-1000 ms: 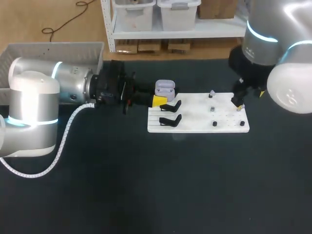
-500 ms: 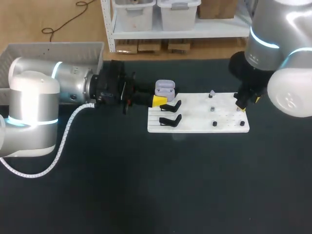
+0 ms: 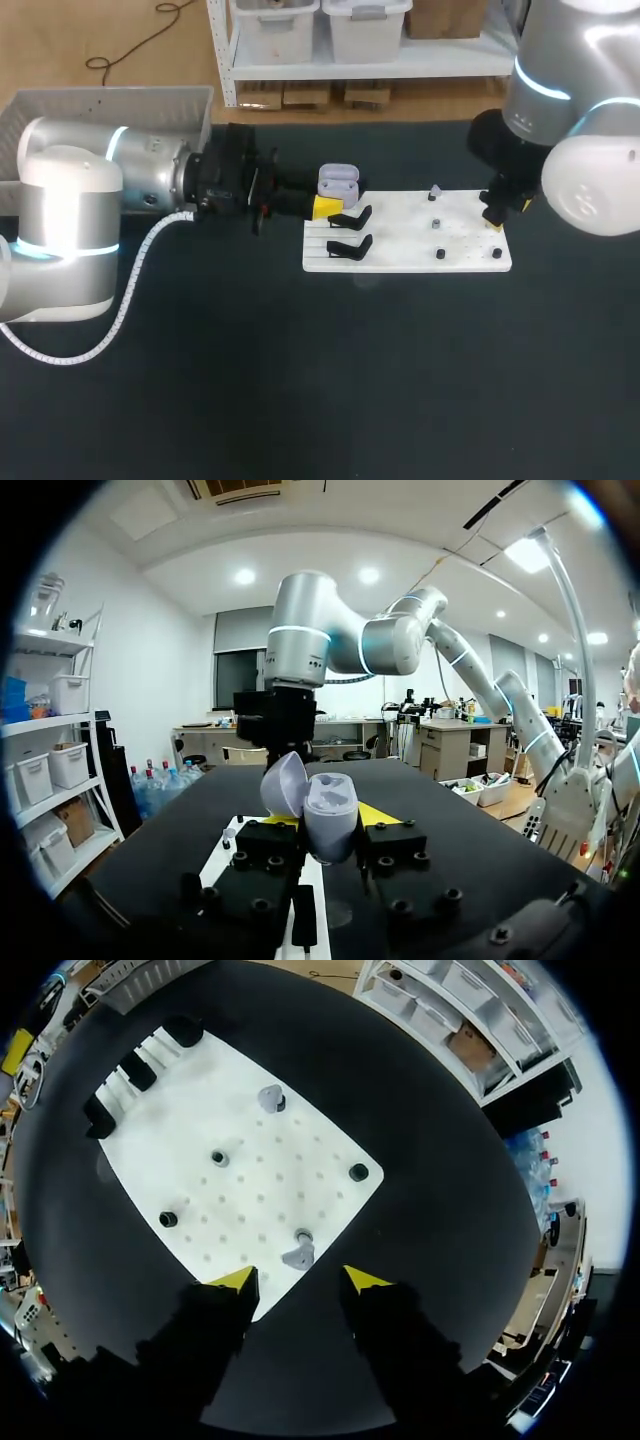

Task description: Pick up each earbud case from the left stands, insert the matching earbuds, close the lid, and place the case in the box.

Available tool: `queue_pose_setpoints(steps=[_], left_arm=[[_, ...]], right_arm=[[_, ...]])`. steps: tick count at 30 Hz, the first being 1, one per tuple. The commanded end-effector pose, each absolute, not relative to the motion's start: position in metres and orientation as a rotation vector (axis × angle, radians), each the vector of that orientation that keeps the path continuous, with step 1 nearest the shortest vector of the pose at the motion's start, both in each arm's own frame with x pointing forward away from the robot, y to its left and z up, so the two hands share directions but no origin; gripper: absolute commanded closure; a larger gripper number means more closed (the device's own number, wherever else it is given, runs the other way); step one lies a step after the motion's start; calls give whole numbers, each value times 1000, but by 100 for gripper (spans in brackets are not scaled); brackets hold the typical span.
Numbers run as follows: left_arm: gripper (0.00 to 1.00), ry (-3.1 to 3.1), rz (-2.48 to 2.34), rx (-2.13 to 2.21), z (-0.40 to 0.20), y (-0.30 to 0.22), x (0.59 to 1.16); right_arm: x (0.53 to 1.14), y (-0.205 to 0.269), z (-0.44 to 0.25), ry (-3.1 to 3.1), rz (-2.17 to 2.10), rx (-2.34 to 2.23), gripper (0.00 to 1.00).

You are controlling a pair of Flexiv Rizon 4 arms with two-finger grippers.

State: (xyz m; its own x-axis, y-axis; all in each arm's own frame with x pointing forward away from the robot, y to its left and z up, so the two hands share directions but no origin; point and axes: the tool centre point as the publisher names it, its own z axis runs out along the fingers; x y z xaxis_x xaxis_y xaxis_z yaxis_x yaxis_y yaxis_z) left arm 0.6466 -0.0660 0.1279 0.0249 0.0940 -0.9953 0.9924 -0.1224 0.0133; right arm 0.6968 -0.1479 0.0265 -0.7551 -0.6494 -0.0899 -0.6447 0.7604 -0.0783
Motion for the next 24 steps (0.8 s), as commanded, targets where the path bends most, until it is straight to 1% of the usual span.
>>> queue_pose_setpoints(steps=[1, 9, 13, 20, 21, 22, 24], left_arm=[[100, 1204, -1239, 1380, 127, -66, 647], [100, 1204, -1239, 1380, 127, -66, 647], [100, 1204, -1239, 1380, 127, -66, 647], [100, 1204, -1239, 1380, 127, -66, 647], [100, 1204, -1239, 1380, 127, -66, 647], [100, 1204, -1239, 1380, 127, -66, 647], [100, 1204, -1239, 1380, 127, -66, 647]], right_arm=[[703, -146, 23, 2845, -58, -1056, 50], [707, -146, 17, 2842, -46, -1063, 55], [707, -146, 15, 2843, -40, -1063, 61], [708, -145, 14, 2846, -32, -1056, 68], [708, -145, 14, 2846, -31, -1056, 70], [707, -144, 14, 2846, -30, -1056, 76], [707, -144, 13, 2848, -30, -1056, 80]])
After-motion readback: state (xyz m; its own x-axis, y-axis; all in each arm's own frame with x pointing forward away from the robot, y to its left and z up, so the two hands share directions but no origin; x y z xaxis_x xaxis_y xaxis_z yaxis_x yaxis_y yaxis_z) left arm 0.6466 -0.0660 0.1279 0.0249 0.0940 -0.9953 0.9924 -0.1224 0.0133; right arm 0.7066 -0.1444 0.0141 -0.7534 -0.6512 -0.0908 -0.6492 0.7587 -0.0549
